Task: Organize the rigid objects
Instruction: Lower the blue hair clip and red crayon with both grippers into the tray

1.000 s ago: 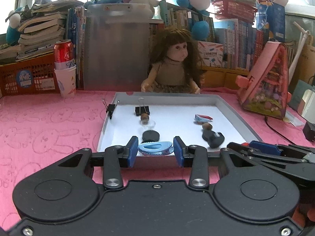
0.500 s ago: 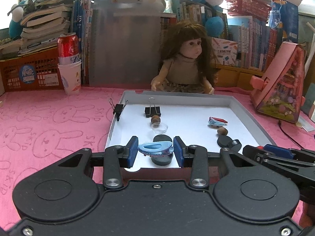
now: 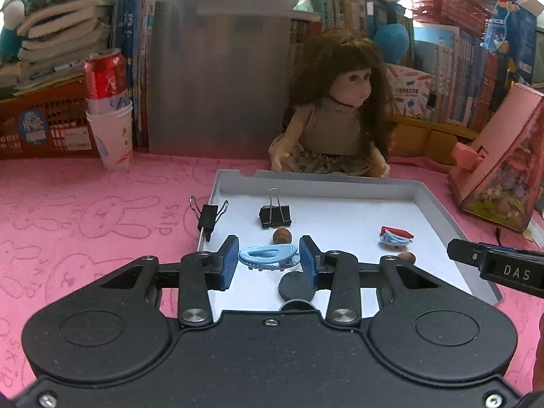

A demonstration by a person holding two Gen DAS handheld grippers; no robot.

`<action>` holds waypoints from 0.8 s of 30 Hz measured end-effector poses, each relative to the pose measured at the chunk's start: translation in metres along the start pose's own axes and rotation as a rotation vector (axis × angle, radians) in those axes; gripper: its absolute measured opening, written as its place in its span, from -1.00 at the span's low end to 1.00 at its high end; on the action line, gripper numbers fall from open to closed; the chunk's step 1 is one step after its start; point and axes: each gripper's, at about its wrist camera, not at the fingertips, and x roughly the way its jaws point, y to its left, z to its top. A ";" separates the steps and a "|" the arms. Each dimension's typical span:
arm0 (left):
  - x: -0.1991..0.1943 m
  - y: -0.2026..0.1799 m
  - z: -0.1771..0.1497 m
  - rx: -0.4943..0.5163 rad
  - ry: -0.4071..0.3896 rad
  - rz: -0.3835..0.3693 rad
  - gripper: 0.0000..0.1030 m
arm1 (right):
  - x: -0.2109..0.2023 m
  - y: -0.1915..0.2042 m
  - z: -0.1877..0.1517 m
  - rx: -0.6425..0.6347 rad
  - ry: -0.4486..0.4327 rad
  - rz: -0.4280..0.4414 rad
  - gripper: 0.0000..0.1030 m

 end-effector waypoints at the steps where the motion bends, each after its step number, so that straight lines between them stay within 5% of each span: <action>1: 0.005 0.001 0.002 -0.007 0.015 -0.004 -0.29 | 0.005 -0.001 0.004 0.009 0.016 0.000 -0.04; 24: 0.041 0.009 -0.020 -0.034 0.137 0.011 -0.29 | 0.037 -0.009 -0.002 0.062 0.151 -0.026 -0.02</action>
